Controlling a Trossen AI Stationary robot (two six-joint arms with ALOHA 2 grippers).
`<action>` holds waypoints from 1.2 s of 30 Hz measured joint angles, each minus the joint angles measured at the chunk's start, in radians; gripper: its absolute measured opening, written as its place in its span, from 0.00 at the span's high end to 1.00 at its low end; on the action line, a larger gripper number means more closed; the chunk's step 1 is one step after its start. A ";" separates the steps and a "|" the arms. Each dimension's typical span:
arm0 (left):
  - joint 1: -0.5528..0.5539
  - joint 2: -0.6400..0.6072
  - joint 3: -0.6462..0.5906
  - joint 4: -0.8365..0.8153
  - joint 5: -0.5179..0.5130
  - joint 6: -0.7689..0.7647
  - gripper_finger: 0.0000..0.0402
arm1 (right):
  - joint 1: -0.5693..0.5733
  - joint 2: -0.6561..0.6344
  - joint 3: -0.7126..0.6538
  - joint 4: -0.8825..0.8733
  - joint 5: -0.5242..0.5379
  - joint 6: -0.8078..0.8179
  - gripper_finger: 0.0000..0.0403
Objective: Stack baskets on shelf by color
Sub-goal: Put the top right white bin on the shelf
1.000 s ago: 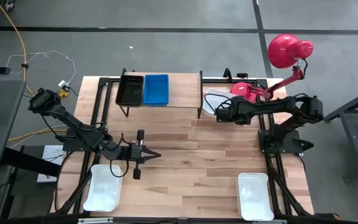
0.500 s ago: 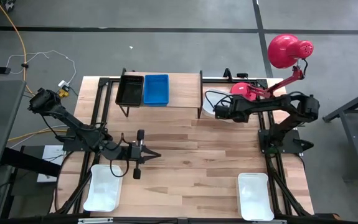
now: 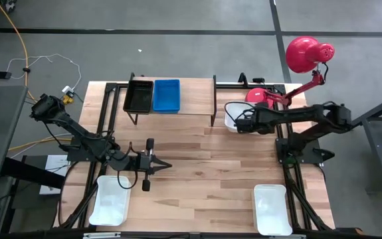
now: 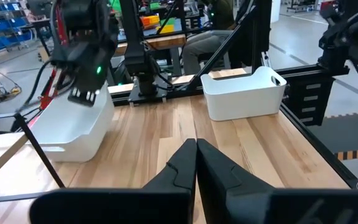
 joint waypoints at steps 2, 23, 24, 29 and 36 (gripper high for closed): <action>0.000 0.000 0.000 0.000 0.000 0.000 1.00 | 0.032 -0.059 0.000 -0.019 -0.010 0.003 1.00; 0.000 0.000 0.000 0.001 0.000 0.000 1.00 | 0.402 -0.221 0.557 0.095 -0.284 -0.889 1.00; 0.000 0.000 0.000 0.001 0.000 0.000 1.00 | 0.404 -0.221 0.589 0.125 -0.297 -0.948 1.00; 0.000 0.000 0.000 0.002 0.000 0.001 1.00 | 0.330 -0.156 0.753 0.225 -0.307 -1.229 1.00; 0.000 0.000 0.000 0.007 0.000 0.001 1.00 | 0.100 0.072 1.053 0.230 -0.549 -1.572 1.00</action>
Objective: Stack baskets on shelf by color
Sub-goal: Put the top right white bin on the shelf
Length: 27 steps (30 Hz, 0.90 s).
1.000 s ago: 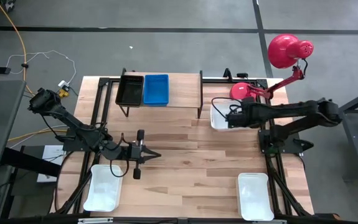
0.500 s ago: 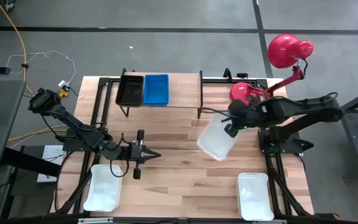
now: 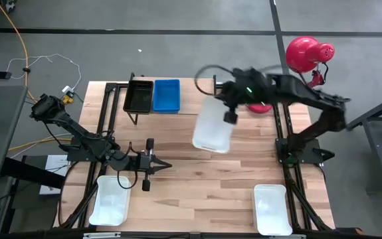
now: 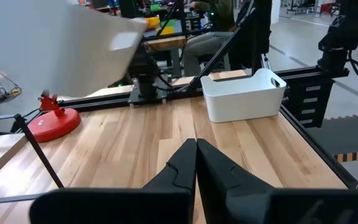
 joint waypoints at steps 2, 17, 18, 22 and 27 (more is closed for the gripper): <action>0.000 0.000 0.000 0.000 0.000 0.000 1.00 | -0.057 0.074 0.082 -0.009 -0.091 -0.084 1.00; 0.000 0.000 0.000 -0.001 0.000 -0.008 1.00 | -0.378 0.496 0.517 -0.109 -0.387 -0.234 1.00; 0.000 0.000 0.000 -0.001 0.000 -0.008 1.00 | -0.391 0.512 0.525 -0.109 -0.389 -0.234 1.00; 0.000 0.000 0.000 -0.008 0.000 -0.009 1.00 | -0.441 0.559 0.532 -0.114 -0.420 -0.233 1.00; 0.000 0.000 0.000 -0.027 0.000 -0.034 1.00 | -0.476 0.579 0.505 -0.108 -0.429 -0.237 1.00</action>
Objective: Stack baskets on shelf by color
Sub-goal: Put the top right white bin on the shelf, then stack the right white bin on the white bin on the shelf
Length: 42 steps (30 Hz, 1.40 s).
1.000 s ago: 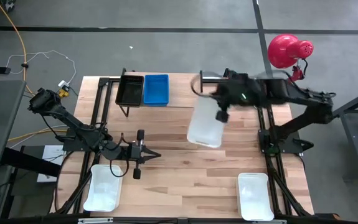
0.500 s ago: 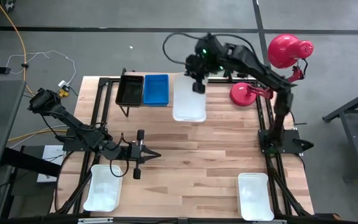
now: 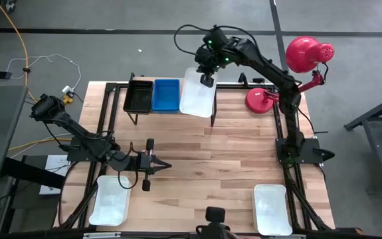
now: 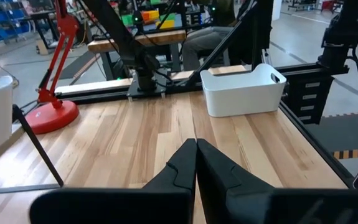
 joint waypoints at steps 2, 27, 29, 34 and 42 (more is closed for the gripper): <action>0.000 0.000 0.000 -0.001 0.000 -0.001 1.00 | -0.006 0.009 -0.003 0.000 -0.001 -0.008 1.00; 0.000 0.000 0.000 -0.003 0.000 -0.001 1.00 | -0.007 0.045 -0.004 0.027 0.077 0.011 1.00; 0.000 0.000 0.000 -0.003 0.000 0.000 1.00 | -0.007 0.045 -0.004 0.027 0.078 0.012 0.98; 0.000 0.000 0.000 -0.003 0.000 0.000 1.00 | -0.001 0.045 -0.004 0.031 0.102 0.029 0.87; 0.000 0.000 0.000 -0.003 0.000 0.000 1.00 | 0.033 0.041 -0.004 0.033 0.168 0.003 0.69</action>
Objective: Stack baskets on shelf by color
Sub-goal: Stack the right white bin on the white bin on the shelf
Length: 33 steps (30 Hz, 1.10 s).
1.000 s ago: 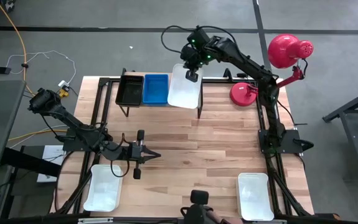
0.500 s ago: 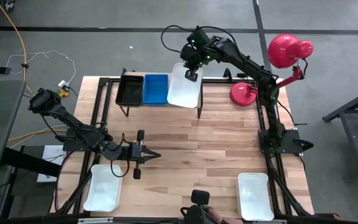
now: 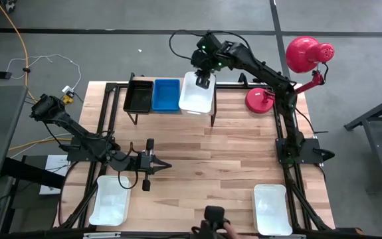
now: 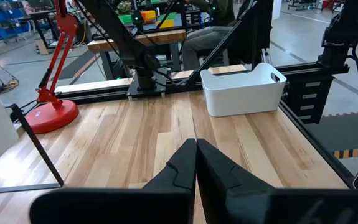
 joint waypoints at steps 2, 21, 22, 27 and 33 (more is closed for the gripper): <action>0.000 0.000 0.000 0.000 0.000 0.000 1.00 | 0.006 -0.013 -0.001 -0.033 0.053 -0.017 0.67; 0.000 0.000 0.000 -0.023 0.000 -0.018 1.00 | 0.070 -0.120 -0.155 -0.364 0.159 0.091 0.97; 0.000 0.000 0.000 -0.023 0.000 -0.018 1.00 | 0.069 -0.120 -0.182 -0.362 0.186 0.091 0.97; 0.000 0.000 0.000 -0.023 0.000 -0.018 1.00 | 0.047 -0.119 -0.282 -0.311 0.274 0.090 0.99; 0.000 0.000 0.000 -0.023 0.000 -0.018 1.00 | 0.036 -0.119 -0.311 -0.155 0.302 0.036 1.00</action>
